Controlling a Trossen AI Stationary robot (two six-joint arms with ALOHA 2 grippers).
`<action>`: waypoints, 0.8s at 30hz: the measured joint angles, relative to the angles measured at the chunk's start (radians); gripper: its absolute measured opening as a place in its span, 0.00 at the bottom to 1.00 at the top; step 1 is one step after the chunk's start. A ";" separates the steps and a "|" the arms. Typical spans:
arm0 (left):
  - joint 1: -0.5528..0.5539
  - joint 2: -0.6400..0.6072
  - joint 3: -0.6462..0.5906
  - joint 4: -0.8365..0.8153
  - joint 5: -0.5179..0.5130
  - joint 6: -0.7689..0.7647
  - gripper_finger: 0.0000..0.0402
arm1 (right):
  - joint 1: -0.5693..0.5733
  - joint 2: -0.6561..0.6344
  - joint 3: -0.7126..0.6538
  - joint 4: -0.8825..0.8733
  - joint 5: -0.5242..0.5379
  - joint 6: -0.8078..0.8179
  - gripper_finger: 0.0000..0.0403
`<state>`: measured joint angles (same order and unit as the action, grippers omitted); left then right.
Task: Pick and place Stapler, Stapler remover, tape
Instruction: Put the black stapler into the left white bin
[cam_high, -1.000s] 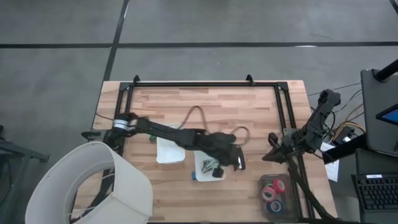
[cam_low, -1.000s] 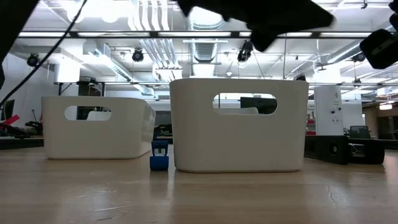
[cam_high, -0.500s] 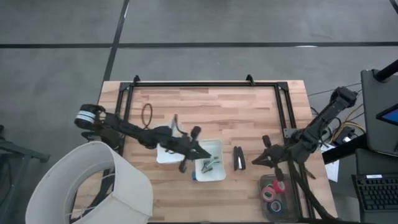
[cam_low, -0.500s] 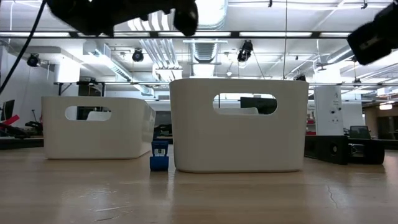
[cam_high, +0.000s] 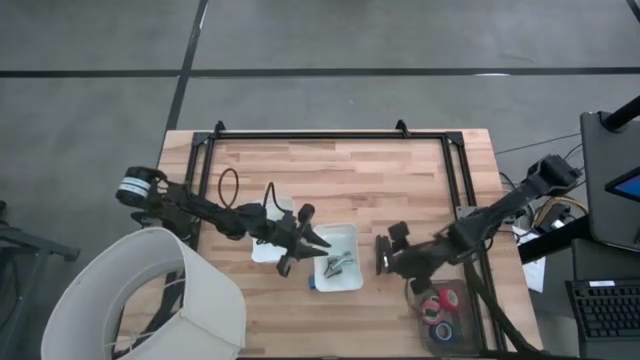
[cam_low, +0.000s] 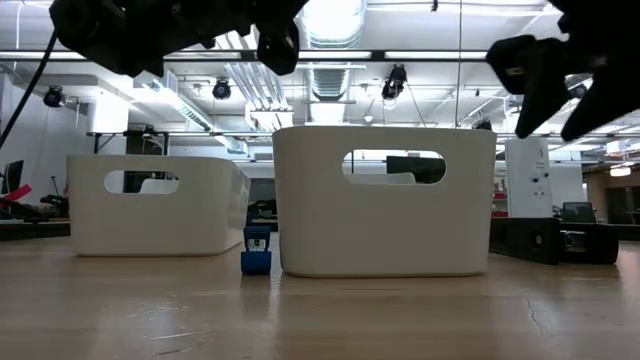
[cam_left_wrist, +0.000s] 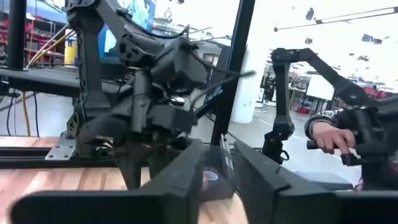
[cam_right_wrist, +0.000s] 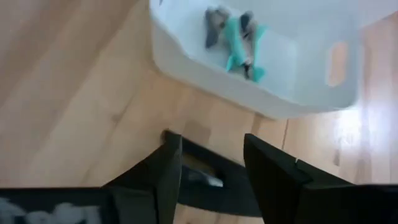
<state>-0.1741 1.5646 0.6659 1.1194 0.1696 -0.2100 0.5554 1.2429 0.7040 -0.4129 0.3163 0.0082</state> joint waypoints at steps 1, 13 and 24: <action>0.000 0.000 -0.001 0.000 -0.002 -0.004 0.26 | -0.008 0.029 0.025 -0.031 -0.014 -0.024 0.42; 0.000 -0.031 -0.007 -0.006 -0.003 -0.011 0.48 | -0.031 0.307 0.165 -0.121 -0.093 -0.240 0.35; 0.000 -0.045 -0.020 -0.021 -0.003 -0.003 0.49 | -0.031 0.428 0.205 -0.131 -0.066 -0.329 0.32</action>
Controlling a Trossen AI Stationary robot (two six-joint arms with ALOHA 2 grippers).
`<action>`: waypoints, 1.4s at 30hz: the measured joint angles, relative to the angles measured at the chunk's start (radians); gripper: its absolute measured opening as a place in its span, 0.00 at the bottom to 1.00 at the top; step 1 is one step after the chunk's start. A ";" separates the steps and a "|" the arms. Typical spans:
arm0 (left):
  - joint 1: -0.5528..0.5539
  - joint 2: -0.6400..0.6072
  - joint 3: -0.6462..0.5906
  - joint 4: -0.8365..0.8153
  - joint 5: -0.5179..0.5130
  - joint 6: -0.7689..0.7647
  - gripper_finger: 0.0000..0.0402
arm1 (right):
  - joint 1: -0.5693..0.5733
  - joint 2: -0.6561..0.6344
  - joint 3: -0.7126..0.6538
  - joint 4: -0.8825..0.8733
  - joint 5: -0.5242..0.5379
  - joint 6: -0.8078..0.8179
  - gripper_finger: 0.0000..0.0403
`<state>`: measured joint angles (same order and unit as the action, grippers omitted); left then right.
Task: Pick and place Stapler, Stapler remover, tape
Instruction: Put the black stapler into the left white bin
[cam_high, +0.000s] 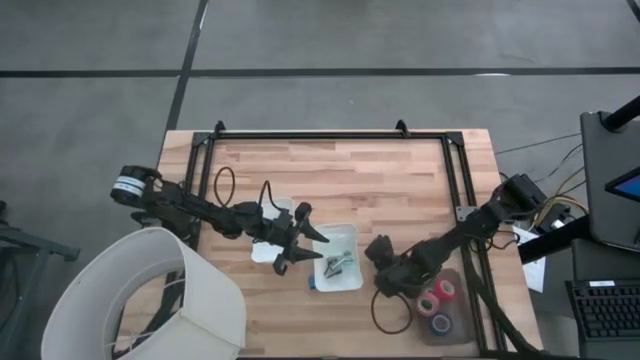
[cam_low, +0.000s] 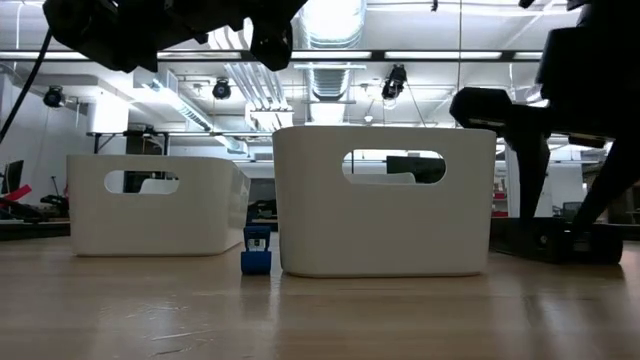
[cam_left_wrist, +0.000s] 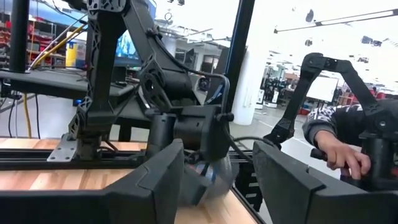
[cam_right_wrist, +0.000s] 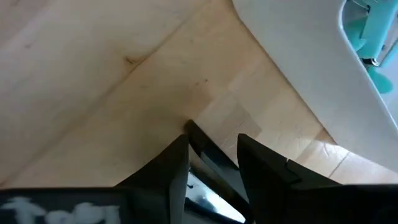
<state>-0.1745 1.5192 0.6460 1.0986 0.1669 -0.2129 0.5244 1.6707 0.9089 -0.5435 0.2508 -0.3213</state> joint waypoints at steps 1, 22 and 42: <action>0.000 0.000 0.000 0.001 0.000 -0.002 0.49 | 0.001 0.006 0.000 -0.001 0.016 0.002 0.32; 0.000 0.000 0.000 0.000 0.000 0.000 0.49 | -0.022 -0.017 0.002 -0.046 0.040 -0.066 0.24; 0.000 0.000 0.002 0.000 0.000 0.050 0.49 | -0.021 -0.094 0.088 -0.106 0.092 -0.029 0.03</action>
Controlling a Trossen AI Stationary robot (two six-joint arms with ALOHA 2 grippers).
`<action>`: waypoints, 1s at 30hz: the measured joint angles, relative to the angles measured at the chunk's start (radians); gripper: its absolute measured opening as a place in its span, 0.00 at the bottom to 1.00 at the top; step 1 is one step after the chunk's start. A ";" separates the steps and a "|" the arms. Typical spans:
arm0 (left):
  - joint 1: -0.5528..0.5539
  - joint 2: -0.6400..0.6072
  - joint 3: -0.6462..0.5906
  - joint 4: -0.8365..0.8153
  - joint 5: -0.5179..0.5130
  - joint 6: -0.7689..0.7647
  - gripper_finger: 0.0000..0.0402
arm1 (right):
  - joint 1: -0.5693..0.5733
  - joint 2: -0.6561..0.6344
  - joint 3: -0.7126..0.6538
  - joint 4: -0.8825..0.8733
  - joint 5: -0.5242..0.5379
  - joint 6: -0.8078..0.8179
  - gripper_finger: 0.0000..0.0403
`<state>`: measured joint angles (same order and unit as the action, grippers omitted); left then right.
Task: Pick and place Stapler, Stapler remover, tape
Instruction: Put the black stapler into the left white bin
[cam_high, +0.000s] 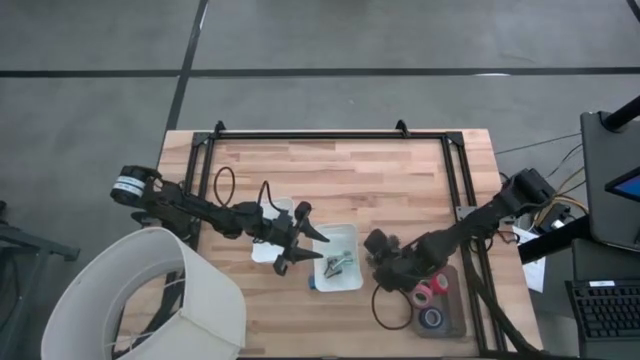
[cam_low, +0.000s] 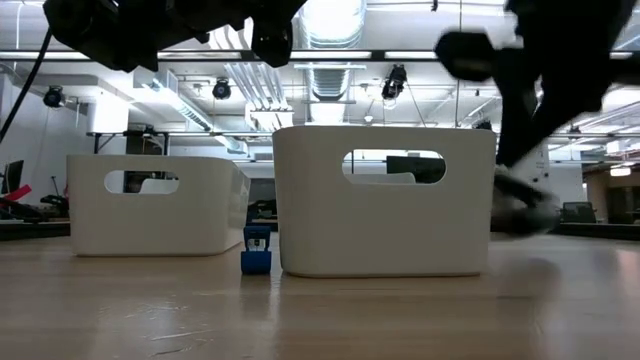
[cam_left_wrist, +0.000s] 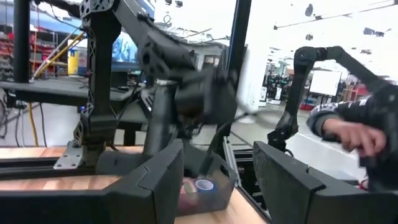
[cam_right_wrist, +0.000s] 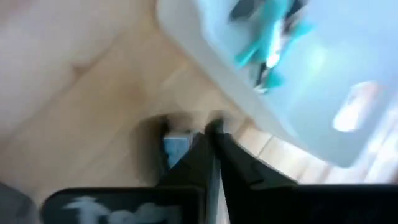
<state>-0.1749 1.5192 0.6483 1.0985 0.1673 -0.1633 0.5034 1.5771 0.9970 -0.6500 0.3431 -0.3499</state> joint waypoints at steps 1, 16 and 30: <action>0.000 0.000 0.000 0.000 0.000 0.012 0.49 | 0.000 -0.015 0.014 -0.005 0.002 0.011 0.02; 0.000 0.000 0.001 -0.041 -0.009 0.059 0.49 | -0.097 -0.233 0.046 -0.042 -0.011 0.274 0.02; 0.000 0.000 0.013 -0.045 -0.009 0.050 0.49 | -0.339 -0.048 -0.019 0.061 -0.288 0.474 0.35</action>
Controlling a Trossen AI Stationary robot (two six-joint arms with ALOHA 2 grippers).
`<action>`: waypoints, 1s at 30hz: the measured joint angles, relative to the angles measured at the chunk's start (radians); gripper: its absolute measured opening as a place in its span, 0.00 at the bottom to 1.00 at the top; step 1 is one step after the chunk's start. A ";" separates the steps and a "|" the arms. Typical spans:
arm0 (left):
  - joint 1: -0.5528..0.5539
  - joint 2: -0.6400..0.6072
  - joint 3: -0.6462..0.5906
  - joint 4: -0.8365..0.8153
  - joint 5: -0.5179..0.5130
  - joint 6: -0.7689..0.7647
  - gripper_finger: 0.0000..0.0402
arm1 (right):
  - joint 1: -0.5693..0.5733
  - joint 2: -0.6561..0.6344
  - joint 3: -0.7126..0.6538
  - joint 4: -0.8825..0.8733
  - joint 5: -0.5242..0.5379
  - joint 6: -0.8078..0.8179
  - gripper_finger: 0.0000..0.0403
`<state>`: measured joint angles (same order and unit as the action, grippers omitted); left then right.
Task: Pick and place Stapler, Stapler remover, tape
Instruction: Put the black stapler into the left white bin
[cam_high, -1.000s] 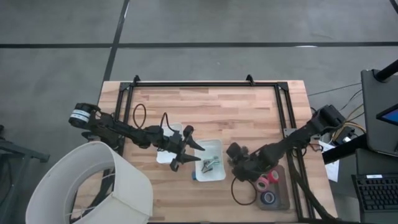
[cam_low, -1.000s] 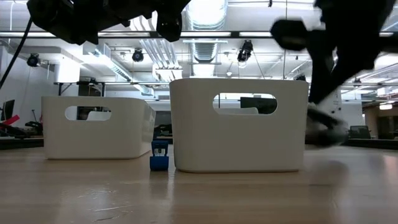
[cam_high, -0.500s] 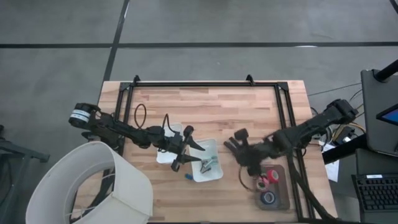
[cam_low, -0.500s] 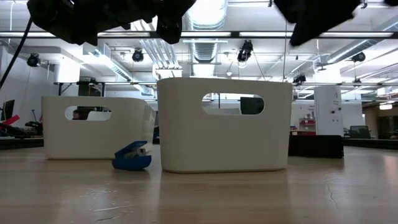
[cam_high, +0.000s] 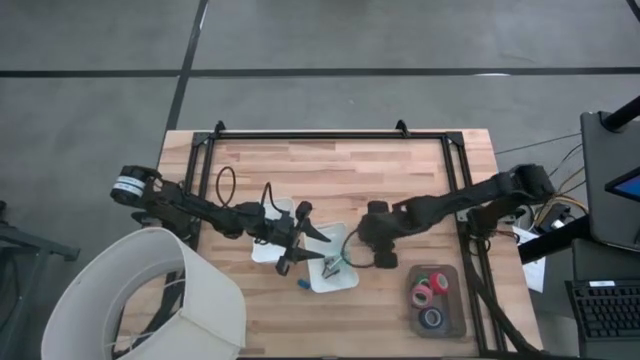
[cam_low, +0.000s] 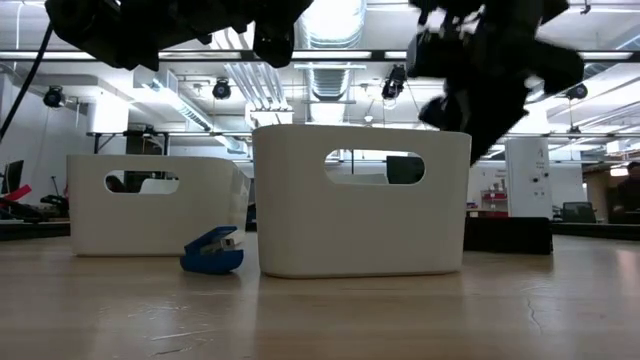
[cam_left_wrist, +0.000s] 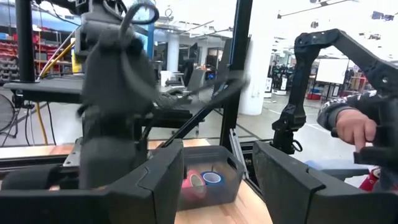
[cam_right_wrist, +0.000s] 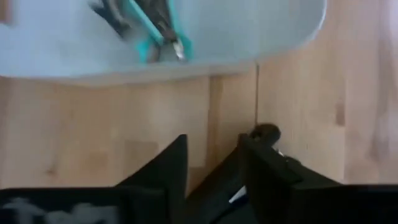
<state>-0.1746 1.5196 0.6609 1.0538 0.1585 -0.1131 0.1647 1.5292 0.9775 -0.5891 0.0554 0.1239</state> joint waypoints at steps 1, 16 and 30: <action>0.000 0.000 0.000 -0.001 0.000 -0.001 0.49 | -0.005 0.017 0.000 -0.003 0.001 0.004 0.38; 0.000 0.000 -0.002 -0.003 0.000 -0.005 0.49 | -0.009 0.172 -0.001 -0.043 0.104 0.083 0.47; 0.000 0.000 -0.003 -0.008 0.000 -0.019 0.48 | -0.008 0.161 -0.003 -0.070 0.101 0.062 0.06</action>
<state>-0.1746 1.5196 0.6582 1.0458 0.1589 -0.1318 0.1566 1.6905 0.9745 -0.6590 0.1563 0.1860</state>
